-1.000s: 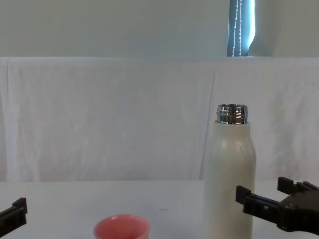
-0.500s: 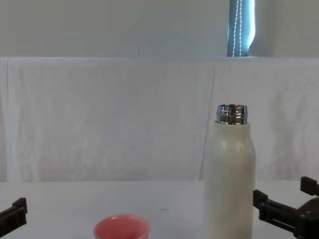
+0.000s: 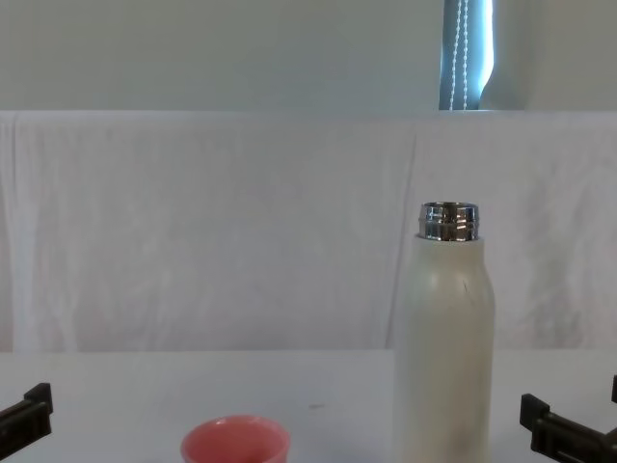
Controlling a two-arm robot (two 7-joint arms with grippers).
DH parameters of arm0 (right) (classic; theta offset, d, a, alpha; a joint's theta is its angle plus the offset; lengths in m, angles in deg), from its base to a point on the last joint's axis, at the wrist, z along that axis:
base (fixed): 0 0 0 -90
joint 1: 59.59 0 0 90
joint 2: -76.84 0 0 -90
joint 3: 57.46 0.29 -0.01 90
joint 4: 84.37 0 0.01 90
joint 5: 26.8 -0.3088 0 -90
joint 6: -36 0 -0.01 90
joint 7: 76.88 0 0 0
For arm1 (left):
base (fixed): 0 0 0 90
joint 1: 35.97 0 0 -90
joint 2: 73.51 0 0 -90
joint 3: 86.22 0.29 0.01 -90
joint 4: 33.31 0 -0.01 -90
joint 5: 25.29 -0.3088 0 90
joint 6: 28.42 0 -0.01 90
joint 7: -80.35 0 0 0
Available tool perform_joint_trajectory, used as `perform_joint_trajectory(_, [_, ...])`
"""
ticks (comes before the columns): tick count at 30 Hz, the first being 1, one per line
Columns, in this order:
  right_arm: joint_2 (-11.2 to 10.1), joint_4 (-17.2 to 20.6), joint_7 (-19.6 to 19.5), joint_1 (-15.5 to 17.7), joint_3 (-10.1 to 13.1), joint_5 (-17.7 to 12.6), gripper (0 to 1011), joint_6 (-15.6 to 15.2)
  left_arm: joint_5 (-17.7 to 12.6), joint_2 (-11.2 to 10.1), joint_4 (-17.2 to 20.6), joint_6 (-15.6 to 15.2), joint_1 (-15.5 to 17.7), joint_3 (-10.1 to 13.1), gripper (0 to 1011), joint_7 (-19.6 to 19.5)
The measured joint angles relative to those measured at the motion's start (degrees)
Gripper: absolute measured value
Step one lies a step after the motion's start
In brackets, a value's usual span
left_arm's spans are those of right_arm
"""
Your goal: Grasp the thermos with one hand and pour water into the cup lid.
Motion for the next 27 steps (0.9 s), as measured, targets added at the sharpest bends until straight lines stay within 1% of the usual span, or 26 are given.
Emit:
perform_joint_trajectory(9, [1.1, -1.6, 0.3, -0.3, 0.6, 0.2, 1000, 0.5, 0.0, 0.0, 0.0, 0.0, 0.0, 0.0, 1001, 0.0])
perform_joint_trajectory(19, [2.9, -3.3, 0.0, -0.9, -0.1, 1.6, 1000, 1.6, 0.0, 0.0, 0.0, 0.0, 0.0, 0.0, 1001, 0.0])
perform_joint_trajectory(27, [3.5, -3.7, 0.0, -1.2, -0.2, 2.1, 1000, 1.6, 0.0, 0.0, 0.0, 0.0, 0.0, 0.0, 1001, 0.0])
